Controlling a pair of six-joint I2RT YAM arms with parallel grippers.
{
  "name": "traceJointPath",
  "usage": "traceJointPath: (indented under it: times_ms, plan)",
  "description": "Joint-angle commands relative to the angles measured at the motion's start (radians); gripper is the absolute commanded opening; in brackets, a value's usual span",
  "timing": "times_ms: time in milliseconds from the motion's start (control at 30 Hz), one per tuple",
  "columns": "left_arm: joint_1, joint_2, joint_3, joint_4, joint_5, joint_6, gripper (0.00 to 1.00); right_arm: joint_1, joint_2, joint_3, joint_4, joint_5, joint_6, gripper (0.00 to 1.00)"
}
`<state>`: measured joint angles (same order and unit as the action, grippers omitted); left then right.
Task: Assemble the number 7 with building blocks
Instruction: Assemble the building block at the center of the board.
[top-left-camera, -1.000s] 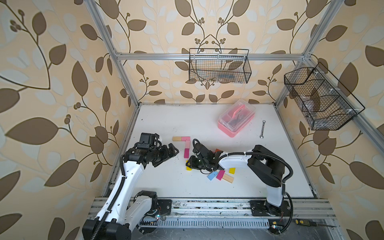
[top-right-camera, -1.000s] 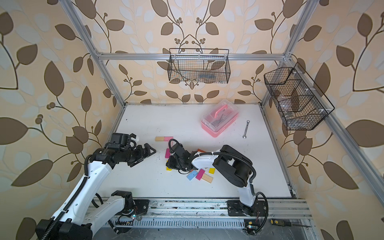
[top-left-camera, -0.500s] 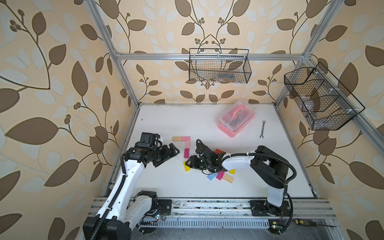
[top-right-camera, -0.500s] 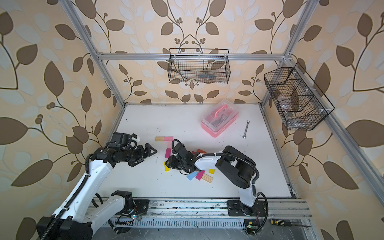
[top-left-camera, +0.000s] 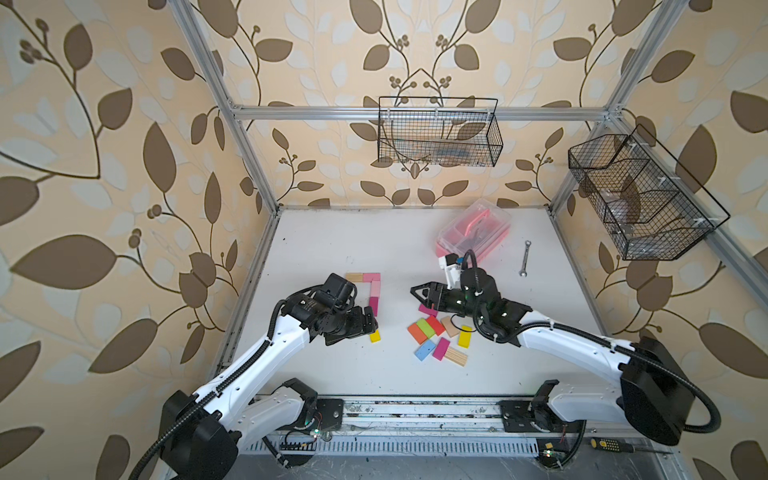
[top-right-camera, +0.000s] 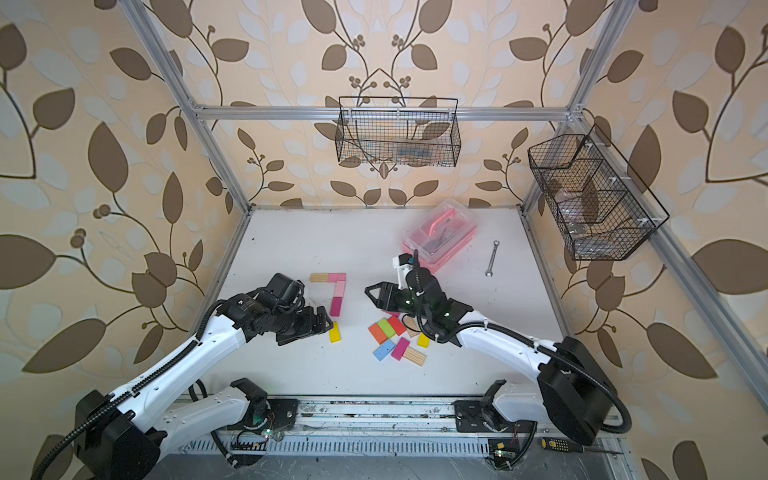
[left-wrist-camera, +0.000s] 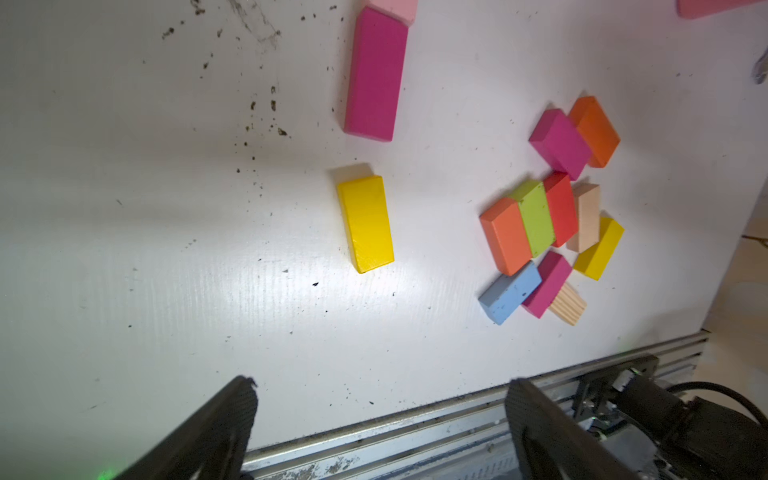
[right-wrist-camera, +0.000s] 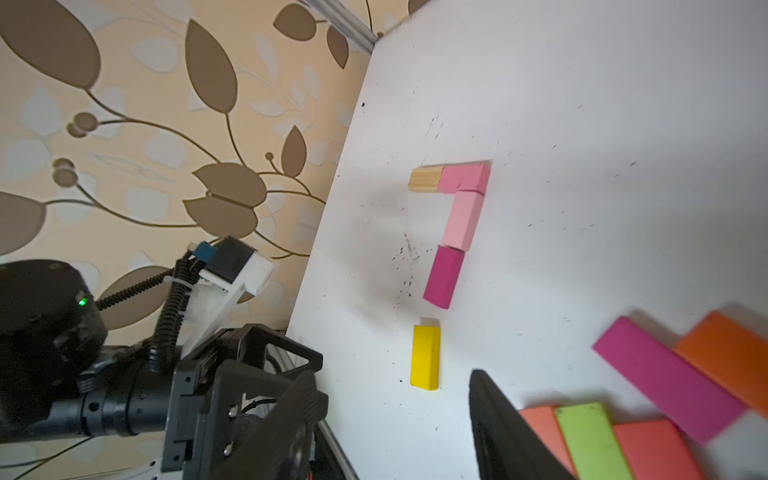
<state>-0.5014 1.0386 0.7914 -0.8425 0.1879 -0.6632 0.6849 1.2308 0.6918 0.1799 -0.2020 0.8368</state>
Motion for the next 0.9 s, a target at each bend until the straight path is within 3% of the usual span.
traceJointPath:
  times_ms: [0, 167, 300, 333, 533, 867]
  plan:
    - [-0.069, 0.043, 0.004, 0.002, -0.142, -0.106, 0.96, -0.077, -0.120, -0.064, -0.085, -0.057, -0.160, 0.63]
    - [-0.193, 0.153, 0.035, 0.011, -0.214, -0.183, 0.96, -0.211, -0.308, -0.157, -0.111, -0.097, -0.426, 0.66]
    - [-0.233, 0.205, 0.039, 0.024, -0.237, -0.231, 0.95, -0.259, -0.431, -0.274, -0.028, -0.121, -0.630, 0.67]
    - [-0.234, 0.206, 0.037, 0.026, -0.238, -0.233, 0.95, -0.264, -0.456, -0.303, -0.004, -0.106, -0.651, 0.73]
    - [-0.242, 0.214, 0.025, 0.023, -0.249, -0.290, 0.94, -0.323, -0.458, -0.361, 0.116, -0.190, -0.649, 0.73]
    - [-0.272, 0.300, 0.034, 0.022, -0.230, -0.329, 0.90, -0.332, -0.442, -0.350, 0.117, -0.226, -0.626, 0.72]
